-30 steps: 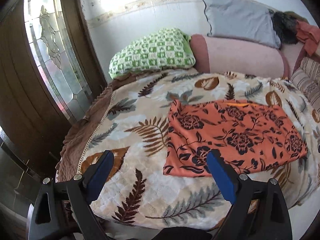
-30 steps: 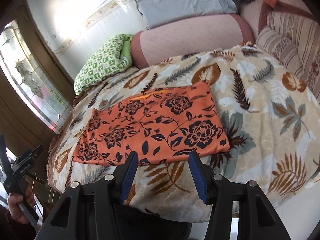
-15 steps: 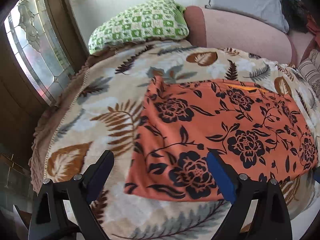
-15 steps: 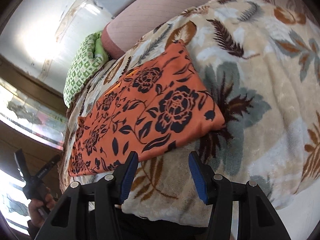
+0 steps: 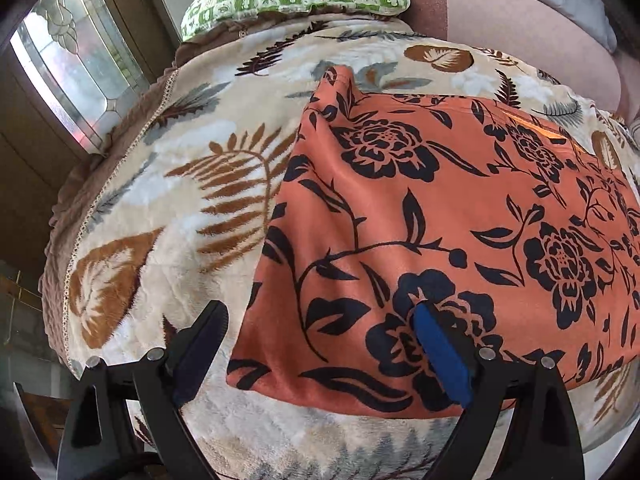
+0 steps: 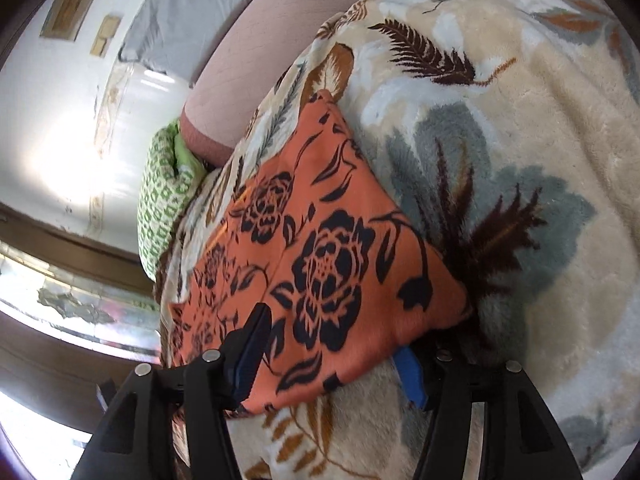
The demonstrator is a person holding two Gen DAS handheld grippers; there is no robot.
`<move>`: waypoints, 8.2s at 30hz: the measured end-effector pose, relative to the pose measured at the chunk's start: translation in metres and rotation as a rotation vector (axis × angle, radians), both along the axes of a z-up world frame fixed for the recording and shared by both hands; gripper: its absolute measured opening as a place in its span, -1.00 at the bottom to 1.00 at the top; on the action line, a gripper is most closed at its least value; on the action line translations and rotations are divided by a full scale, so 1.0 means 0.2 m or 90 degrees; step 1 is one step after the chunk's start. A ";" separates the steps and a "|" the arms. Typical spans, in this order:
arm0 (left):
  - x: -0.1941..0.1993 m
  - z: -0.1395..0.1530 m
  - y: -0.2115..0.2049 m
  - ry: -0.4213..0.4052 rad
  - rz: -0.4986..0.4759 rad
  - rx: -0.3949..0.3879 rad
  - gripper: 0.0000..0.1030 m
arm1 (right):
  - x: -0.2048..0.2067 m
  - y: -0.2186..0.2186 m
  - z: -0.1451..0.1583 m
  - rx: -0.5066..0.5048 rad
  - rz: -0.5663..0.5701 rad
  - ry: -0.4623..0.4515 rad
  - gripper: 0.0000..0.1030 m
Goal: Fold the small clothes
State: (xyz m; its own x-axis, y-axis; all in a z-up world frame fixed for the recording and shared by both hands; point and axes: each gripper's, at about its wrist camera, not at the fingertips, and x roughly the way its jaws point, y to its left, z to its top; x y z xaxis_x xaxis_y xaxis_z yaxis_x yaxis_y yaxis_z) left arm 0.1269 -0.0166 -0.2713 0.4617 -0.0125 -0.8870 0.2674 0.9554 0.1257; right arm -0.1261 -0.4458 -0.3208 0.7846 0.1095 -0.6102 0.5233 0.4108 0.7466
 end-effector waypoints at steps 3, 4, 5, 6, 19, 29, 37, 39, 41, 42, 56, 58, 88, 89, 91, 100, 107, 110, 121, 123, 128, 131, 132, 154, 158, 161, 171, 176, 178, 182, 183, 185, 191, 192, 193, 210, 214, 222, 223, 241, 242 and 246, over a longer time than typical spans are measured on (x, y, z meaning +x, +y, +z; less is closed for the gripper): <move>0.00 0.03 -0.01 -0.006 -0.002 0.006 0.82 | 0.04 -0.01 0.00 0.000 -0.016 0.005 0.22; -0.01 0.05 -0.01 -0.015 -0.004 0.009 0.82 | 0.05 -0.01 0.00 0.003 -0.022 0.008 0.22; -0.02 0.08 -0.01 -0.027 -0.007 0.010 0.82 | 0.04 -0.02 0.00 0.008 -0.028 0.008 0.21; -0.03 0.10 -0.01 -0.038 -0.013 0.008 0.82 | 0.04 -0.02 0.00 0.015 -0.033 0.006 0.21; -0.12 0.42 0.13 -0.154 -0.001 -0.026 0.82 | 0.04 0.02 0.09 -0.020 -0.037 0.021 0.17; -0.15 0.51 0.21 -0.179 0.009 -0.053 0.82 | 0.10 0.00 -0.01 -0.011 -0.052 0.057 -0.26; -0.13 0.50 0.27 -0.179 0.025 -0.072 0.82 | 0.18 0.02 0.06 -0.062 -0.042 0.106 -0.58; -0.13 0.50 0.29 -0.181 0.028 -0.077 0.82 | 0.19 0.04 0.11 -0.085 -0.036 0.117 -0.62; -0.13 0.50 0.31 -0.181 0.032 -0.079 0.82 | 0.21 0.07 0.17 -0.112 -0.030 0.120 -0.65; -0.13 0.50 0.32 -0.181 0.034 -0.081 0.82 | 0.22 0.08 0.20 -0.126 -0.027 0.120 -0.66; -0.10 0.41 0.50 -0.153 0.074 -0.092 0.82 | 0.52 0.38 0.62 -0.222 0.045 0.064 -0.69; -0.10 0.38 0.50 -0.146 0.070 -0.085 0.82 | 0.49 0.34 0.57 -0.212 0.022 0.072 -0.69; 0.01 0.39 0.86 -0.113 0.180 -0.065 0.82 | 1.20 1.25 0.41 -0.110 0.304 0.091 -0.62; 0.00 0.38 0.87 -0.109 0.181 -0.062 0.82 | 1.21 1.30 0.35 -0.098 0.318 0.109 -0.61; -0.01 0.36 0.87 -0.103 0.184 -0.056 0.82 | 1.20 1.39 0.27 -0.121 0.318 0.117 -0.55; -0.06 0.38 0.73 -0.088 0.143 -0.077 0.82 | 1.07 1.25 0.29 0.083 0.423 -0.028 0.38; -0.04 0.39 0.43 -0.060 0.036 -0.161 0.82 | 0.73 0.73 0.31 0.048 0.278 -0.084 0.37; 0.00 0.35 0.27 -0.025 0.004 -0.196 0.82 | 0.63 0.58 0.28 0.041 0.230 -0.068 0.35; 0.13 0.10 0.18 0.060 0.012 -0.281 -0.39 | 0.67 0.52 0.16 0.000 0.196 0.008 0.30; 0.11 0.13 0.18 0.046 -0.009 -0.296 -0.57 | 0.71 0.55 0.13 0.008 0.202 0.019 0.30; 0.06 0.21 0.26 0.021 -0.024 -0.372 -0.71 | 0.72 0.65 0.14 -0.018 0.229 0.030 0.33; -0.03 0.25 0.33 -0.005 -0.024 -0.388 -0.71 | 0.70 0.67 0.18 -0.034 0.240 0.018 0.33; -0.06 0.26 0.36 -0.020 -0.022 -0.386 -0.70 | 0.70 0.68 0.20 -0.038 0.244 0.013 0.33; 0.20 0.39 0.15 -0.092 -0.039 -0.236 0.41 | 1.03 0.76 0.38 -0.204 0.285 0.001 -0.55; 0.28 0.10 0.09 -0.007 0.001 -0.177 0.47 | 1.14 0.72 0.13 -0.105 0.291 0.063 -0.57; 0.28 -0.01 0.15 -0.014 0.032 -0.214 0.78 | 1.14 0.70 0.03 -0.087 0.287 0.047 -0.78; 0.23 0.04 0.20 -0.007 0.059 -0.226 0.87 | 1.08 0.66 0.08 -0.064 0.302 0.023 -0.77; 0.01 0.24 0.28 -0.087 0.025 -0.189 0.87 | 0.85 0.68 0.29 -0.127 0.341 -0.013 -0.69; -0.07 0.25 0.32 -0.094 0.025 -0.154 0.87 | 0.76 0.73 0.33 -0.136 0.373 -0.016 -0.69; -0.08 0.05 0.33 -0.008 0.036 -0.096 0.87 | 0.70 0.83 0.19 -0.142 0.405 0.059 -0.69; -0.06 -0.01 0.33 0.023 0.045 -0.100 0.87 | 0.72 0.84 0.11 -0.117 0.417 0.092 -0.68; -0.07 0.00 0.36 0.032 0.065 -0.131 0.87 | 0.72 0.84 0.02 -0.063 0.414 0.122 -0.71; -0.03 0.32 0.35 -0.090 0.037 -0.142 0.86 | 0.78 0.79 0.26 -0.136 0.407 0.079 -0.72; 0.01 0.36 0.33 -0.104 0.032 -0.144 0.86 | 0.81 0.76 0.30 -0.137 0.393 0.059 -0.72; 0.06 0.39 0.29 -0.116 0.024 -0.137 0.86 | 0.84 0.74 0.32 -0.140 0.382 0.048 -0.72; 0.46 0.02 -0.06 -0.094 0.019 -0.061 1.00 | 1.40 0.56 0.02 -0.102 0.298 0.043 -0.70; 0.40 0.10 -0.05 -0.110 0.022 -0.042 1.00 | 1.32 0.55 0.08 -0.094 0.296 0.049 -0.70; 0.18 0.40 0.05 -0.187 0.027 -0.081 1.00 | 1.04 0.66 0.34 -0.148 0.325 0.010 -0.66; 0.14 0.45 0.07 -0.201 0.029 -0.087 1.00 | 1.01 0.68 0.37 -0.151 0.330 0.004 -0.66; -0.19 0.81 0.26 -0.291 0.045 -0.124 1.00 | 0.85 1.05 0.22 -0.158 0.452 0.100 -0.62; -0.19 0.81 0.27 -0.292 0.047 -0.127 1.00 | 0.84 1.05 0.25 -0.159 0.447 0.093 -0.62; -0.22 0.82 0.28 -0.292 0.046 -0.130 1.00 | 0.77 1.04 0.37 -0.186 0.431 0.052 -0.61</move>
